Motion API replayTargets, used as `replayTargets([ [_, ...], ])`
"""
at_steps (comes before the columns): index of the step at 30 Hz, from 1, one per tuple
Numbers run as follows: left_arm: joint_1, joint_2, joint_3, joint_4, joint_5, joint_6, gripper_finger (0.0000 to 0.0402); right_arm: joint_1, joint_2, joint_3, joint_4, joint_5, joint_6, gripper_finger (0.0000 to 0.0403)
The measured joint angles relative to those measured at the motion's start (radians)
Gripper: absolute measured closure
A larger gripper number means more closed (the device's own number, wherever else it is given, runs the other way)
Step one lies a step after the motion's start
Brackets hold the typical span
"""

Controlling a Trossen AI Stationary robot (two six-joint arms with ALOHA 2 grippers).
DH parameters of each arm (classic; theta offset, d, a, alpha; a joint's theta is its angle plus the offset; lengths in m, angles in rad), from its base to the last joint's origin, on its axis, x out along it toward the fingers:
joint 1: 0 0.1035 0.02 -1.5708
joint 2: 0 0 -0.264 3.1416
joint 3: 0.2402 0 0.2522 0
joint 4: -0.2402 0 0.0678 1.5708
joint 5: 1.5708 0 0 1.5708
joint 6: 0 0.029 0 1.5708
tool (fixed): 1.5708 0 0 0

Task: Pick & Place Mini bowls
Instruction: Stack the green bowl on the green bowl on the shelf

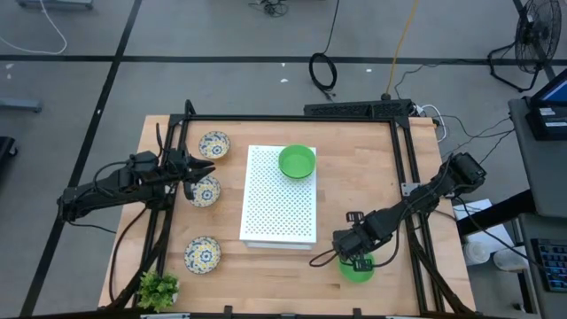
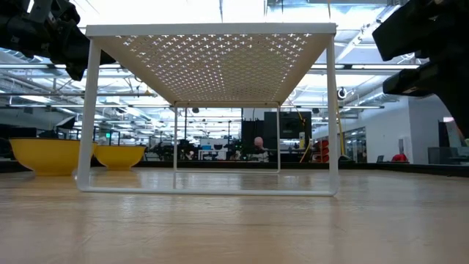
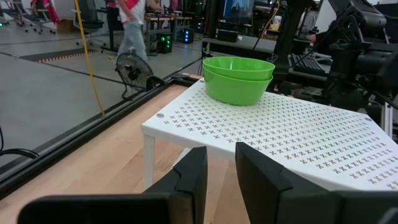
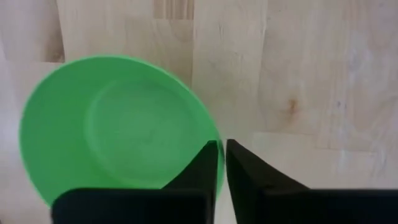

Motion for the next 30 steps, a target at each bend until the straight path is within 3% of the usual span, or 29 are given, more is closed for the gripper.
replayTargets([
  [7,0.000,0.000,0.000,0.000,0.000,0.000,0.0314,0.000,0.000,0.000,0.001,0.000,0.001,0.0382],
  [20,0.000,0.000,0.000,0.000,0.000,0.000,0.0314,0.000,0.000,0.000,0.009,0.000,0.001,0.0267],
  [30,0.000,0.000,0.000,0.000,0.000,0.000,0.0314,0.000,0.000,-0.013,0.044,0.001,0.002,0.0262],
])
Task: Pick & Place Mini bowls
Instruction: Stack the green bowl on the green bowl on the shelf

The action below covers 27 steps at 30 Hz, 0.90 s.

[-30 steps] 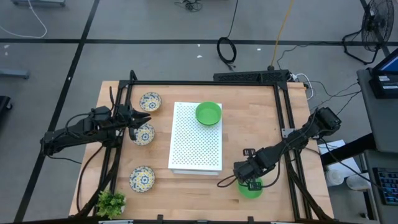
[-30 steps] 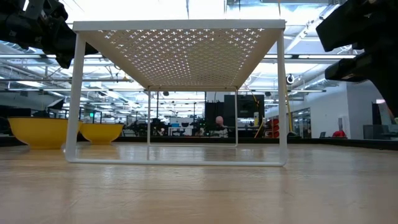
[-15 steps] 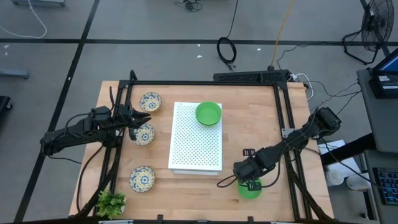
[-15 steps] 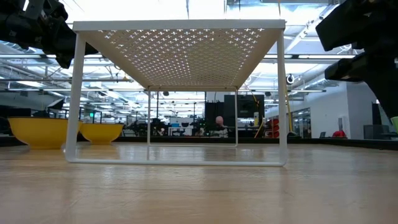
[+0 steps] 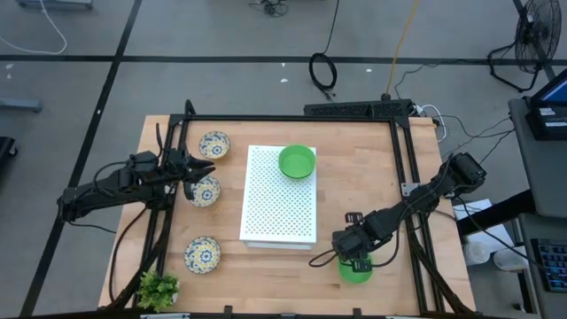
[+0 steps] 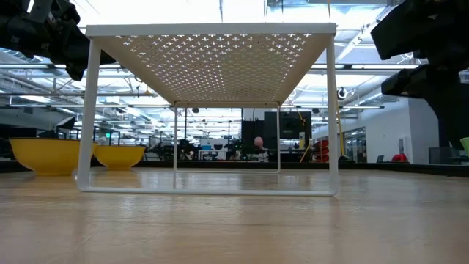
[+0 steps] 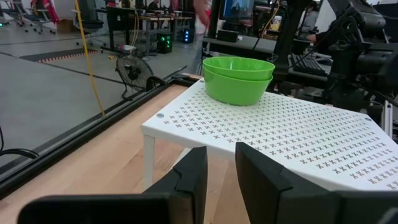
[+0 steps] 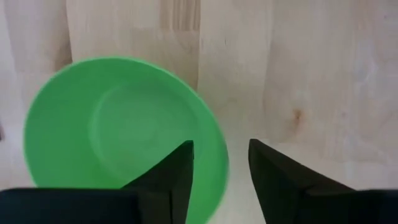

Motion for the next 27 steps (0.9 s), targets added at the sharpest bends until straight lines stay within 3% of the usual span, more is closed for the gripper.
replayTargets([
  [7,0.000,0.000,0.000,0.000,0.000,0.000,0.0314,-0.008,0.001,-0.045,0.059,-0.077,0.017,0.0262],
  [27,0.000,0.000,0.000,0.000,0.000,0.000,0.0314,-0.013,0.001,-0.045,0.059,-0.074,-0.011,0.0299],
])
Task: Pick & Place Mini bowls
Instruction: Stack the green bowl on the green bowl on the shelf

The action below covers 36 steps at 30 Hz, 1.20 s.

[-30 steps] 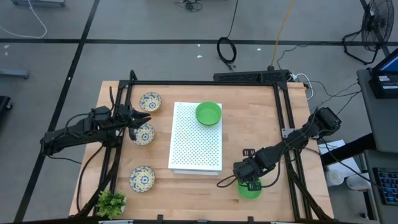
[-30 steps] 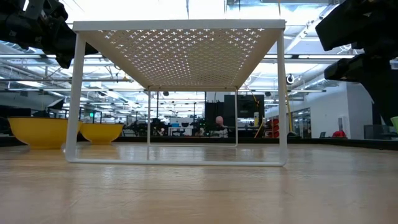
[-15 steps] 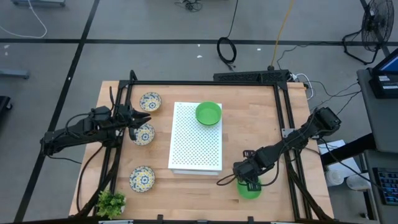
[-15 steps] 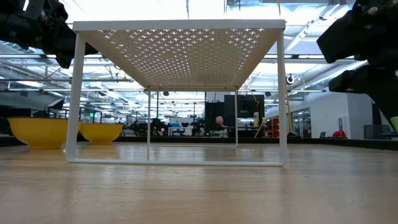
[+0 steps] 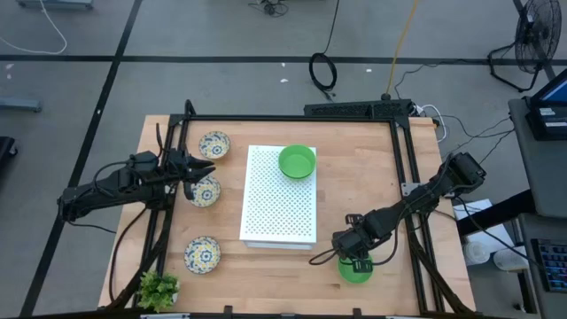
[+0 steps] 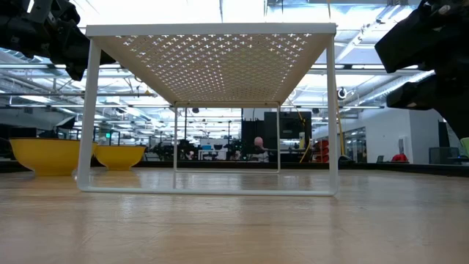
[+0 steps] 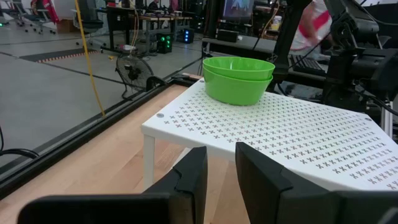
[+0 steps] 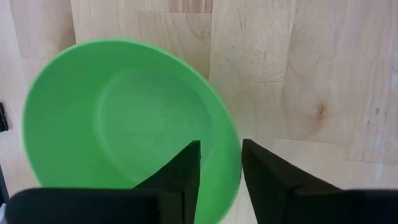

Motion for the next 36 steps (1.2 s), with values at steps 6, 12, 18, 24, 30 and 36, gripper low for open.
replayTargets([
  [6,0.000,0.000,0.000,0.000,0.000,0.000,0.0314,-0.008,0.000,0.000,0.000,0.001,-0.041,0.0330],
  [12,0.000,0.000,0.000,0.000,0.000,0.000,0.0314,-0.034,0.000,0.000,0.000,-0.002,-0.083,0.0367],
  [18,0.000,0.000,0.000,0.000,0.000,0.000,0.0314,-0.062,-0.001,0.000,-0.006,-0.006,-0.129,0.0399],
  [24,0.000,0.000,0.000,0.000,0.000,0.000,0.0314,-0.097,-0.001,0.000,-0.041,-0.004,-0.172,0.0397],
  [30,0.000,0.000,0.000,0.000,0.000,0.000,0.0314,-0.152,-0.001,0.001,-0.084,0.031,-0.183,0.0399],
  [36,0.000,0.000,0.000,0.000,0.000,0.000,0.0314,-0.202,-0.002,0.002,-0.094,0.073,-0.218,0.0400],
])
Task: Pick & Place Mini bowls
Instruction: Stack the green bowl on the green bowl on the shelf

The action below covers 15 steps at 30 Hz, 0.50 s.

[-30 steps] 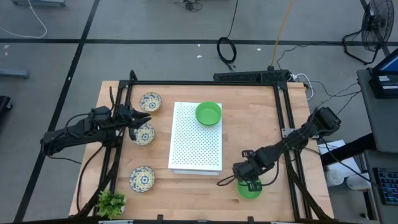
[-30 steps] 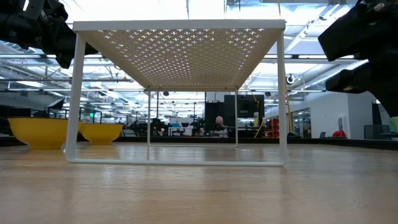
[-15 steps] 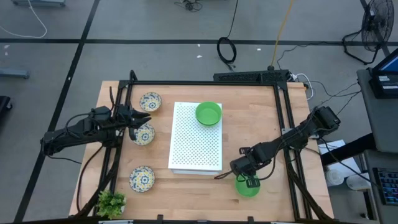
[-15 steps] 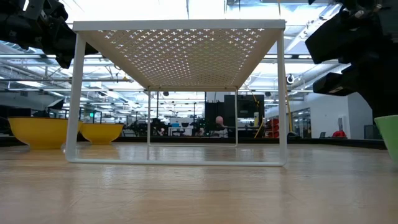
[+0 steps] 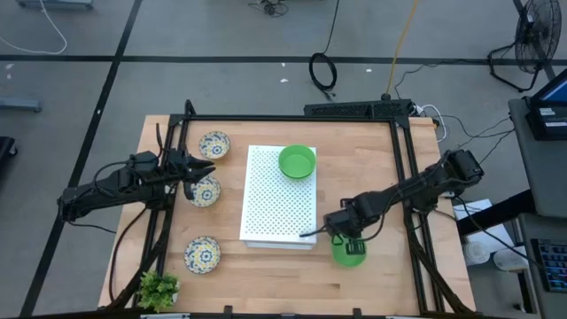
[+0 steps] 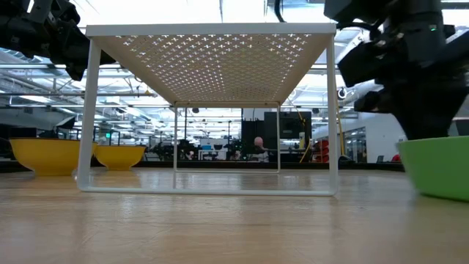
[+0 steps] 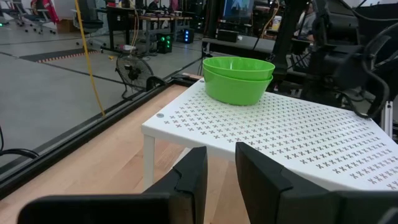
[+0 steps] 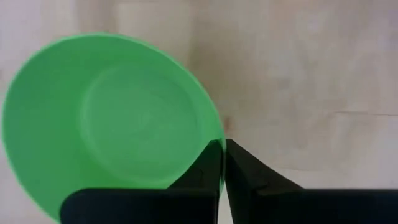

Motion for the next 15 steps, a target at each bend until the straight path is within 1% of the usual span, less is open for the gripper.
replayTargets([
  [3,0.000,0.000,0.000,0.000,0.000,0.000,0.0314,-0.024,0.000,0.000,-0.011,0.053,0.000,0.0399],
  [7,0.000,0.000,0.000,0.000,0.000,0.000,0.0314,-0.056,0.000,0.000,-0.022,0.084,0.002,0.0399],
  [15,0.000,0.000,0.000,0.000,0.000,0.000,0.0314,-0.112,-0.004,0.000,-0.067,0.087,-0.032,0.0399],
])
